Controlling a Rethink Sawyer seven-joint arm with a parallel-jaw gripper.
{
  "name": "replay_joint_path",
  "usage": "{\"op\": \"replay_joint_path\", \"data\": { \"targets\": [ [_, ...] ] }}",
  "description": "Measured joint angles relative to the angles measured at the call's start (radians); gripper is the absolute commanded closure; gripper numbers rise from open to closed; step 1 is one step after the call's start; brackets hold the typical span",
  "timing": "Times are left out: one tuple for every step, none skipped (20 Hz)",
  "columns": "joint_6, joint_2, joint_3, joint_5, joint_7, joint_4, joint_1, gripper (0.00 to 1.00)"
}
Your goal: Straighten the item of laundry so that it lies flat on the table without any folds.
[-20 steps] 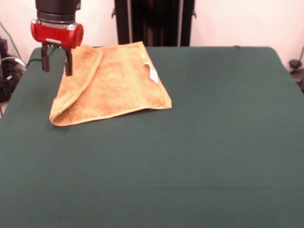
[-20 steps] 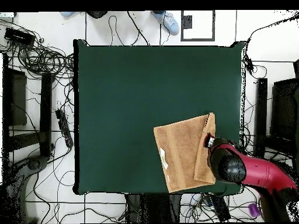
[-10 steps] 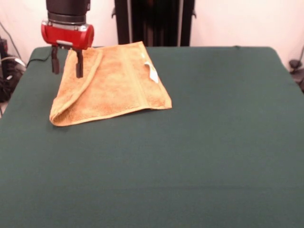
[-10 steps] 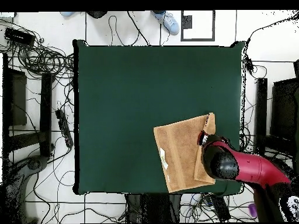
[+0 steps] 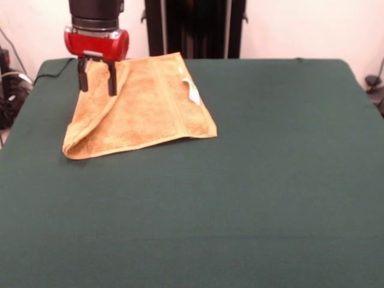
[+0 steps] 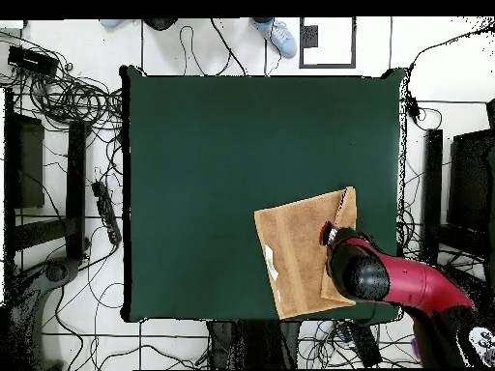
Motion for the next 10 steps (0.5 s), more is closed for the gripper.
{"op": "replay_joint_path", "data": {
  "targets": [
    [0.0, 0.004, 0.001, 0.0, 0.0, 0.001, 0.0, 0.0],
    [0.0, 0.007, 0.002, 0.0, 0.0, 0.003, -0.001, 0.0],
    [0.0, 0.023, 0.005, 0.0, 0.0, 0.003, -0.003, 0.0],
    [0.0, 0.028, 0.007, 0.0, 0.0, 0.003, -0.004, 0.0],
    [0.0, 0.033, 0.009, 0.0, 0.0, 0.003, -0.004, 0.0],
    [0.0, 0.038, 0.011, 0.001, 0.0, 0.003, -0.005, 0.0],
    [-0.001, 0.045, 0.014, 0.0, 0.0, 0.003, -0.006, 0.0],
    [-0.002, 0.053, 0.018, 0.001, 0.0, 0.003, -0.006, 0.0],
    [-0.003, 0.062, 0.021, 0.001, 0.0, 0.003, -0.006, 0.0],
    [-0.008, 0.077, 0.027, 0.001, 0.0, 0.003, -0.007, 0.0]
  ]
}}
